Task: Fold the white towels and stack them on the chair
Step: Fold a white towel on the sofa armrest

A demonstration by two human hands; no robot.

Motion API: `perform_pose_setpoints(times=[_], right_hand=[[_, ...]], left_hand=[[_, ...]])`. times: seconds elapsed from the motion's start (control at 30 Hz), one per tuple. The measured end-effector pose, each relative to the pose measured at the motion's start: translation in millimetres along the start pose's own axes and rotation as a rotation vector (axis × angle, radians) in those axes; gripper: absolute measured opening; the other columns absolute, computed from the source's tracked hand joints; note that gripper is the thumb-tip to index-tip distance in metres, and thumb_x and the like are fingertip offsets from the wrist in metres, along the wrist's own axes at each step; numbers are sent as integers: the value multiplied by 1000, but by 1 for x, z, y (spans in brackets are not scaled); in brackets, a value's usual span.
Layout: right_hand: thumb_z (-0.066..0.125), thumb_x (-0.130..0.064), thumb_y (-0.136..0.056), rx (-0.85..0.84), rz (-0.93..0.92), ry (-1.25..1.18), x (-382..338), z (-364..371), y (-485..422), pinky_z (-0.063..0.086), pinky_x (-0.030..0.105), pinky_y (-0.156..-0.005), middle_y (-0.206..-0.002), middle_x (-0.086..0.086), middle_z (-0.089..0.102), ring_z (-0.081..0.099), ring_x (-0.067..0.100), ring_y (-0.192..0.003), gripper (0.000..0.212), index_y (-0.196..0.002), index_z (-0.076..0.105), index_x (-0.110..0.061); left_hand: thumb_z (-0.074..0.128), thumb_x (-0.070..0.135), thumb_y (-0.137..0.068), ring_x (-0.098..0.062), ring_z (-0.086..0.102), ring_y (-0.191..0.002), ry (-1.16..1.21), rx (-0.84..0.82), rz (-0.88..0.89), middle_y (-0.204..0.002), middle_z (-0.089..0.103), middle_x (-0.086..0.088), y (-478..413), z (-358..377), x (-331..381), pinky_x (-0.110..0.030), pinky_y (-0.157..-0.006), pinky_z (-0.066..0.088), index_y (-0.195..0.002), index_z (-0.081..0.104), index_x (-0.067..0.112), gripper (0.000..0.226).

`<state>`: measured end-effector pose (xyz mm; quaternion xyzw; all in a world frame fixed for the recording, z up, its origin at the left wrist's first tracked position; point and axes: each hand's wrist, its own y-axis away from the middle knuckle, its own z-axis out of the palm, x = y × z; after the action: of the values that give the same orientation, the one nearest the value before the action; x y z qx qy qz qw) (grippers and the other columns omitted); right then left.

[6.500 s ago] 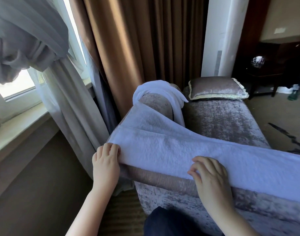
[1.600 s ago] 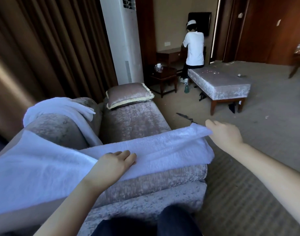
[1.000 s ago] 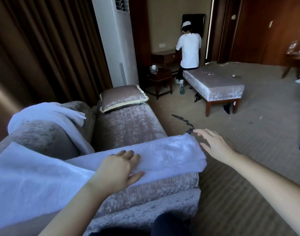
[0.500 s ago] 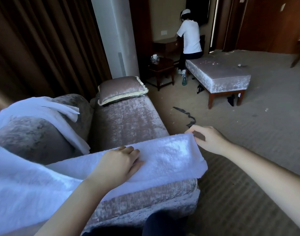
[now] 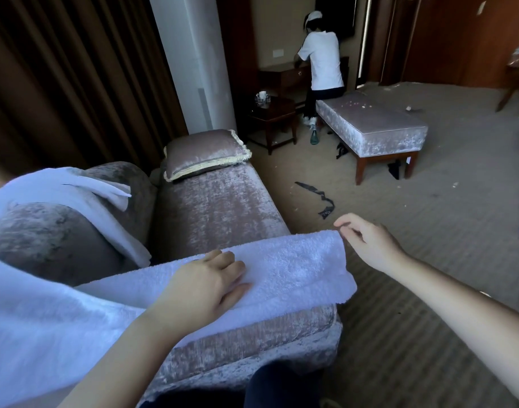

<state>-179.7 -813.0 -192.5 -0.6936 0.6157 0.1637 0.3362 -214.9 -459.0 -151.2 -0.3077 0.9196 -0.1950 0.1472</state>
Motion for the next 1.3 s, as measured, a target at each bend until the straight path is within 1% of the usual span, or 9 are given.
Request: perform_pose_setpoints(times=[0.13, 0.23, 0.37, 0.57, 0.7, 0.83, 0.97, 1.17, 1.3], right_hand=[[57, -24, -96, -87, 124, -287, -14, 12, 12, 42, 21, -55, -63, 6, 58, 53, 5, -52, 12, -108, 56, -26], [59, -14, -94, -73, 122, -284, -19, 9, 19, 36, 14, -43, -52, -1, 42, 43, 2, -40, 23, -115, 51, -20], [60, -23, -94, -117, 107, -48, -14, 9, 27, 41, 27, -47, -48, -1, 47, 45, 9, -43, 24, -116, 50, -22], [59, -28, -93, 7, 116, 348, -37, 9, 43, 37, 28, -55, -83, -10, 51, 48, 12, -68, 32, -123, 50, -24], [49, -20, -98, 78, -52, 359, -93, 15, 40, 34, 27, -55, -114, -7, 54, 44, 7, -75, 29, -127, 51, -21], [53, -18, -98, 66, -333, 315, -149, 54, 28, 23, 19, -46, -107, -6, 60, 39, 1, -56, 23, -120, 58, -18], [57, -18, -89, 84, -531, 245, -212, 107, 15, 35, 24, -49, -86, -4, 63, 51, 13, -58, 14, -101, 65, -17], [34, -34, -90, -75, -677, 136, -310, 194, 2, 44, 32, -57, -83, -6, 61, 57, 19, -78, 33, -86, 63, -20], [44, -35, -99, -240, -657, 136, -364, 238, -17, 43, 34, -71, -98, -5, 65, 57, 19, -94, 24, -102, 61, -19]], left_hand=[[48, 52, -87, -13, 51, -61, 2, -57, 70, -73, 50, 7, 2, 4, 13, -22, -43, 40, -87, 46, 23, 29], [45, 38, -90, -13, 54, -57, -16, -39, 79, -72, 53, 7, 1, 4, 19, -21, -40, 37, -84, 51, 21, 19], [44, 37, -90, -11, 55, -56, -19, -47, 65, -73, 56, 8, -1, 3, 27, -20, -39, 36, -82, 57, 20, 23], [41, 50, -92, -12, 57, -63, 37, -107, -18, -73, 56, 9, 17, -7, 26, -23, -43, 44, -83, 60, 22, 35], [37, 43, -96, -19, 59, -64, -25, -33, -126, -70, 57, 4, 43, -36, -8, -32, -46, 47, -78, 62, 17, 40], [38, 26, -93, -26, 58, -67, -243, 0, -225, -76, 61, -1, 87, -67, -51, -35, -49, 47, -84, 65, 11, 33], [39, 22, -86, -30, 61, -78, -387, 1, -426, -92, 64, -2, 148, -104, -91, -38, -61, 50, -100, 67, 11, 33], [39, 35, -82, -31, 63, -72, -442, -72, -711, -84, 65, -3, 250, -133, -131, -38, -54, 51, -88, 67, 12, 36], [38, 39, -86, -28, 64, -81, -398, -65, -852, -93, 68, -1, 288, -128, -134, -40, -61, 54, -92, 70, 14, 41]])
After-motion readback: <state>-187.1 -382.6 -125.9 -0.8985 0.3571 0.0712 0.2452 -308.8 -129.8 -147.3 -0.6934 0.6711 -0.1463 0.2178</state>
